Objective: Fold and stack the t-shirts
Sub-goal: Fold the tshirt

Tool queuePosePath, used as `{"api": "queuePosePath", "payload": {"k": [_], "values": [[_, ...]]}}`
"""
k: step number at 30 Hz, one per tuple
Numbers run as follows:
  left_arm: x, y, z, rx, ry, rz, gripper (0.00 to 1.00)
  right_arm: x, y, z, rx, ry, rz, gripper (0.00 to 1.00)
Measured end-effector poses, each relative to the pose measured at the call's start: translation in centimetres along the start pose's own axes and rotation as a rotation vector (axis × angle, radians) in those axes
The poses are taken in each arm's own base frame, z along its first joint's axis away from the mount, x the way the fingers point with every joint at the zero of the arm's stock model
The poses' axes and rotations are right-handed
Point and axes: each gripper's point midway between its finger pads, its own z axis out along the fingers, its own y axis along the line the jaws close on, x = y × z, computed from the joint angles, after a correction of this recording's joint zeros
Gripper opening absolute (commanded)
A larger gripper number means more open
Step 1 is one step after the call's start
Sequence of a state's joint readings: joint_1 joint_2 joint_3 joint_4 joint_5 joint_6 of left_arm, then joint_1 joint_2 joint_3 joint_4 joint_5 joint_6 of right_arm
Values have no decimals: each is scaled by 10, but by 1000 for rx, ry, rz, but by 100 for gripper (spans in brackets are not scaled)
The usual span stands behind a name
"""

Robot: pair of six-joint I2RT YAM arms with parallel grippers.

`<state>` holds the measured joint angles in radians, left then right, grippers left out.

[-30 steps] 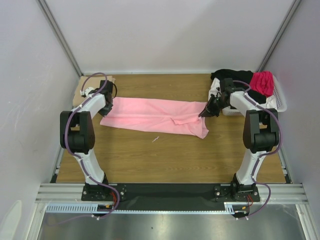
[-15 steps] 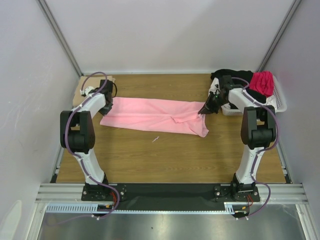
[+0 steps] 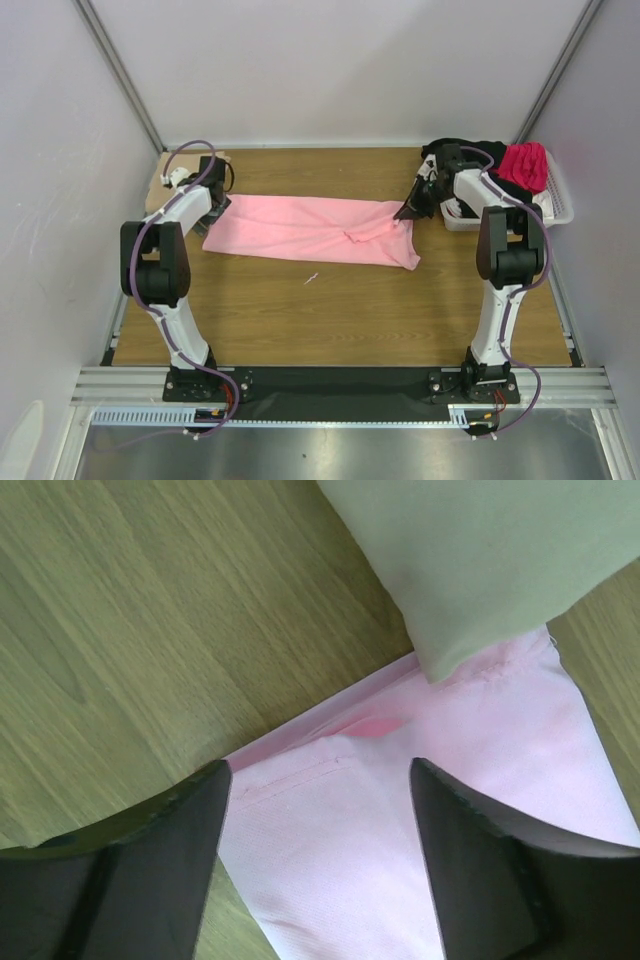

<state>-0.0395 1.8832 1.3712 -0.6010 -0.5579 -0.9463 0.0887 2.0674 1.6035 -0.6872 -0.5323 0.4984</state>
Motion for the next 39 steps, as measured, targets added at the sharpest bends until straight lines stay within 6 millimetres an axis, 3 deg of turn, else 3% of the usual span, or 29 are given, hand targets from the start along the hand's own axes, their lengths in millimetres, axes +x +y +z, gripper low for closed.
{"api": "queuePosePath", "payload": {"k": [4, 9, 11, 12, 13, 16, 19, 27, 30, 33, 36, 39], "values": [[-2, -8, -4, 34, -20, 30, 89, -3, 2, 1, -6, 1, -6, 0], [-5, -34, -26, 185, -75, 88, 90, -12, 7, 2, -14, -8, -15, 4], [-2, -50, -39, 287, -85, 124, 91, -15, 9, 2, -15, -11, -14, 11], [0, -58, -45, 335, -91, 142, 91, -17, 10, 2, -17, -13, -14, 21], [1, -69, -51, 385, -97, 164, 91, -18, 10, 3, -18, -14, -13, 41], [7, -94, -67, 507, -108, 224, 92, -22, 13, 3, -25, -19, -13, 62], [17, -115, -82, 616, -103, 286, 93, -28, 21, -1, -40, -34, -33, 69], [45, -160, -109, 878, -47, 448, 99, -53, 50, -24, -64, -136, -101, 74], [57, -173, -130, 989, -36, 508, 100, -43, 55, -29, -55, -154, -130, 76], [75, -187, -156, 1096, -19, 543, 100, -16, 52, -30, -53, -137, -126, 83], [95, -193, -176, 1149, 3, 571, 100, 15, 40, -22, -51, -107, -73, 87], [112, -196, -190, 1179, 23, 591, 100, 24, 33, -12, -46, -96, -6, 89]]}}
